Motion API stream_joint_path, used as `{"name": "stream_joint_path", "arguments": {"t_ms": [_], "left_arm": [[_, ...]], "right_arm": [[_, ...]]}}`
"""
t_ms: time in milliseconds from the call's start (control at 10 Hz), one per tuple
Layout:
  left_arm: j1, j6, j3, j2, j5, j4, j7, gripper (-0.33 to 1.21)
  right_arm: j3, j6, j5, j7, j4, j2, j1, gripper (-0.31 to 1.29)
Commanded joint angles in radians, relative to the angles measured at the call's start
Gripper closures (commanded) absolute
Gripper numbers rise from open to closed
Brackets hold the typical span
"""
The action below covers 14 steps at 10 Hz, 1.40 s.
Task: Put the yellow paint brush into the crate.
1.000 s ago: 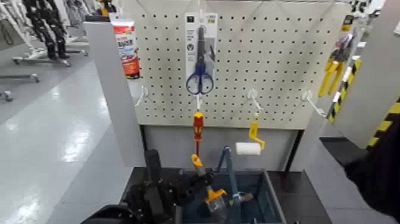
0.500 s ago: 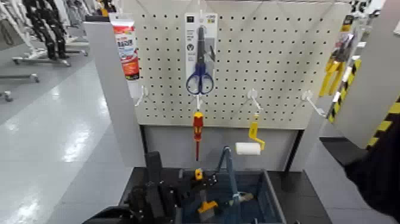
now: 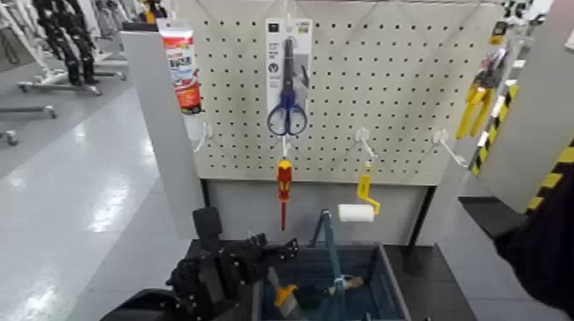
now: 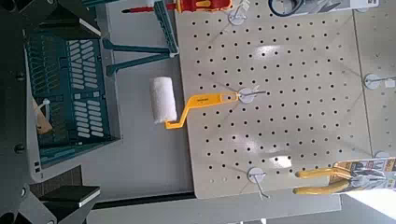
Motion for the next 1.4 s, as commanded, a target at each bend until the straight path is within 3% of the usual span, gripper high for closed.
{"name": "stream_joint_path", "arguments": {"t_ms": [100, 400, 700, 1200, 1400], "left_arm": [[0.026, 0.000, 0.044, 0.003, -0.164, -0.092, 0.038, 0.11], [0.084, -0.080, 0.083, 0.005, -0.326, -0.178, 0.092, 0.11], [0.176, -0.166, 0.152, -0.012, -0.477, -0.247, 0.124, 0.11], [0.345, -0.310, 0.243, -0.054, -0.578, -0.260, 0.195, 0.11], [0.415, -0.391, 0.264, -0.064, -0.630, -0.264, 0.264, 0.11]], "right_arm": [[-0.001, 0.000, 0.000, -0.002, -0.001, 0.000, 0.002, 0.13], [-0.003, 0.002, 0.000, 0.000, -0.004, 0.002, 0.005, 0.13], [-0.007, -0.001, 0.003, -0.002, -0.007, 0.005, 0.008, 0.13], [-0.015, -0.003, 0.031, -0.020, -0.019, 0.008, 0.015, 0.13], [-0.015, -0.003, 0.031, -0.020, -0.021, 0.009, 0.017, 0.13]]}}
